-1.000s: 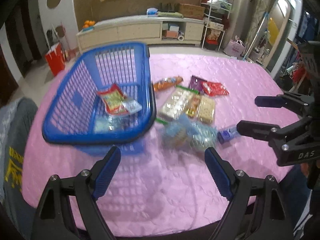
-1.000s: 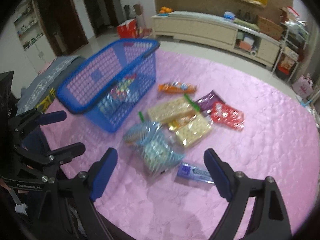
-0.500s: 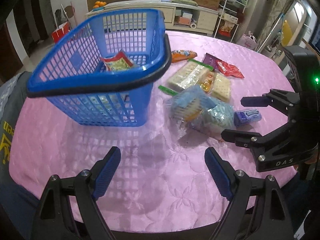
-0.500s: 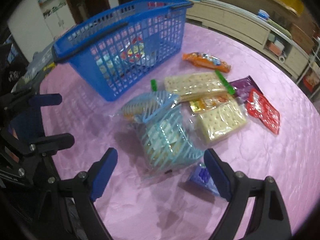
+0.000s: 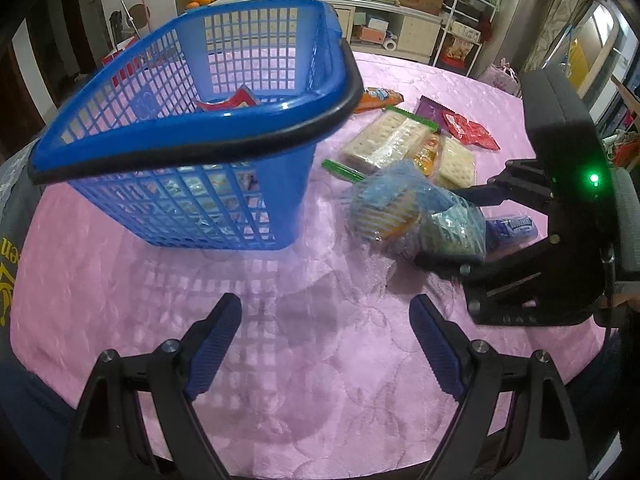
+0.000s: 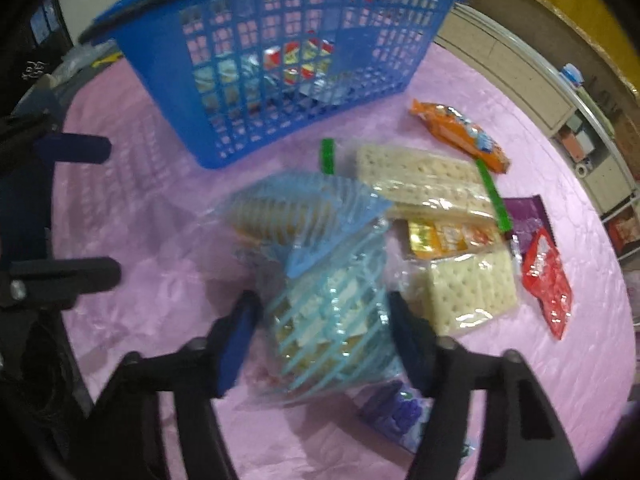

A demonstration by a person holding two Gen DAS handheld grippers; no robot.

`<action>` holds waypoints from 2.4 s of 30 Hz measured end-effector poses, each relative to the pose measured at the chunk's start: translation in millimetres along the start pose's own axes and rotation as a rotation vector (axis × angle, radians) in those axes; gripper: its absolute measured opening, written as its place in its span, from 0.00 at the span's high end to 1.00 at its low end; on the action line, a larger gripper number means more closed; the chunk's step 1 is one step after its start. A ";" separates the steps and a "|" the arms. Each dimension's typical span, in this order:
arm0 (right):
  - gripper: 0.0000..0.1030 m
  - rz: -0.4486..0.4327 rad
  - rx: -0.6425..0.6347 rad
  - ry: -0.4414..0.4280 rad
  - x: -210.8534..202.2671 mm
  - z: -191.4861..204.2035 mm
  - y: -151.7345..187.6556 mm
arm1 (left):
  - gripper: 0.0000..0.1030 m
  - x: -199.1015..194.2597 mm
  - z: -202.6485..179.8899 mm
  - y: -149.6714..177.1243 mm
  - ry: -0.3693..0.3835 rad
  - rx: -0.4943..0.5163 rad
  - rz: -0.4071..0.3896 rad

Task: Organize snacks
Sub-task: 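Grasp the blue-striped cracker bag with the right tool and lift it, then grasp the small blue bag of round cookies with the left tool, then carry the cookie bag into the basket and open the left tool while the right tool holds the cracker bag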

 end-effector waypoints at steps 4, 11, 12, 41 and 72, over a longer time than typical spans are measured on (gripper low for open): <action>0.40 0.000 0.002 -0.024 -4.9 5.2 6.6 | 0.18 -0.9 0.8 2.1 0.019 -0.005 0.003; 0.41 0.007 0.062 -0.043 -16.3 19.1 24.9 | 0.18 -2.3 -8.0 7.2 0.044 0.027 0.008; 0.42 0.008 0.072 -0.043 -19.0 20.7 27.7 | 0.18 -2.9 -9.4 7.8 0.050 0.028 0.009; 0.41 -0.062 0.538 0.147 -73.1 -80.2 92.0 | 0.18 48.4 -80.1 -32.0 -0.110 0.195 -0.015; 0.41 -0.045 0.529 0.165 -67.5 -65.9 76.7 | 0.54 70.8 -91.0 -44.7 -0.034 0.198 0.019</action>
Point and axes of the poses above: each gripper's, at about its wrist camera, not at the fingertips, and x roughly the way its jaws point, z to its left, y to its underside, the point moved 10 cm from there along x, roughly the way its jaws point, and after that the axes turned 11 degrees about -x, right-handed, at the moved point
